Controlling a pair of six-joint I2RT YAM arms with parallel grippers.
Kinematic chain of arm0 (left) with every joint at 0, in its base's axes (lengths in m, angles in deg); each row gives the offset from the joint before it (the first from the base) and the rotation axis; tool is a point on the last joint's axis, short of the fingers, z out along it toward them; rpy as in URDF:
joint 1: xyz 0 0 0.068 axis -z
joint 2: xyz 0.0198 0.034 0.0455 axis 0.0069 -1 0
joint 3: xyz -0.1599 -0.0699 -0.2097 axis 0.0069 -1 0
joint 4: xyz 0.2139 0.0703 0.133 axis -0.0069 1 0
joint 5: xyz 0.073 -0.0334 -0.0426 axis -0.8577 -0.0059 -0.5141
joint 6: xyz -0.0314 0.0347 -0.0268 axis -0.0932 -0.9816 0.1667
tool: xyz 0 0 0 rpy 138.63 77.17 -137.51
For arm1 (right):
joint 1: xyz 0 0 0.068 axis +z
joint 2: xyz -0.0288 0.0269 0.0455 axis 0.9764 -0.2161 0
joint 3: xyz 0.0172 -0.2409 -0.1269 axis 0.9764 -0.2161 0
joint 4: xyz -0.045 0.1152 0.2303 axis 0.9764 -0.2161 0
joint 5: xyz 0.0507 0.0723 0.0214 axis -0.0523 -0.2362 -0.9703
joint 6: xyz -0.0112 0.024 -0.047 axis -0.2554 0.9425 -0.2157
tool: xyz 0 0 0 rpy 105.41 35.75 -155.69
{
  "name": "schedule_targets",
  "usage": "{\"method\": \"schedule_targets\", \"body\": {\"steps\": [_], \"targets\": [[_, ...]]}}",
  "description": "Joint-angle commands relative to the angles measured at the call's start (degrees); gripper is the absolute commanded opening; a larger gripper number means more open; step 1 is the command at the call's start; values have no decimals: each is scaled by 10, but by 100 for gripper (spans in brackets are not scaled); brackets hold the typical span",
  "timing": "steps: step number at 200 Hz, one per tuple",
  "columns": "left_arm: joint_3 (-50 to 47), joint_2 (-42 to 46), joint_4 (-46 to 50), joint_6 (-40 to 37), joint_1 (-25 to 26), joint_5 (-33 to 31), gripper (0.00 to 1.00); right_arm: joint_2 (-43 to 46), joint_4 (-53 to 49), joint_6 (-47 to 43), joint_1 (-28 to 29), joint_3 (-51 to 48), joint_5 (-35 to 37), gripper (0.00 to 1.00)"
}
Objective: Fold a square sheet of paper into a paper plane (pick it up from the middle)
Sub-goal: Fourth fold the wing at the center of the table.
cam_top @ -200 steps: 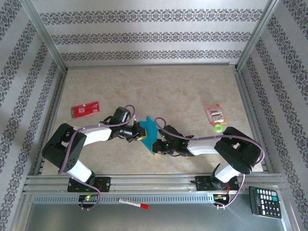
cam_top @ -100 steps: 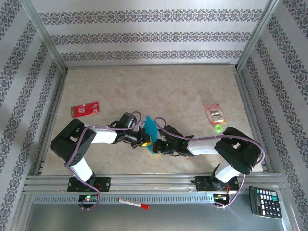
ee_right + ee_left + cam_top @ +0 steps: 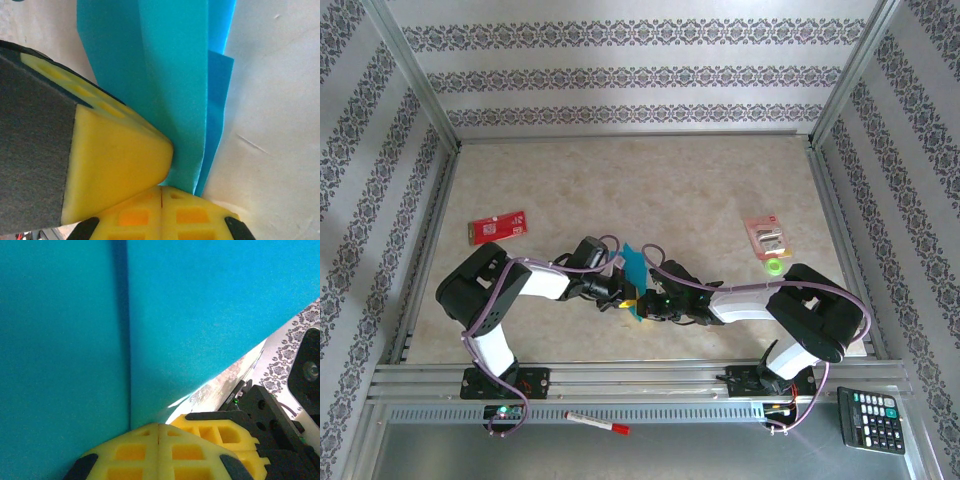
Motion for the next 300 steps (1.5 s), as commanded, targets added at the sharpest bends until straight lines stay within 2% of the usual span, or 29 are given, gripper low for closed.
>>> {"method": "schedule_targets", "body": {"steps": [1,67,169,300], "targets": [[19,-11,25,-19,6,-25,0,-10,-104,-8,-2,-31,29,0],[61,-10,121,-94,-3,-79,0,-16,-112,-5,-1,-32,19,0],[111,-24,188,-199,-6,-152,2,-17,-116,-6,-2,-32,16,0],[164,-56,207,-223,-45,-152,5,-15,-118,-4,-1,-39,16,0]]}}
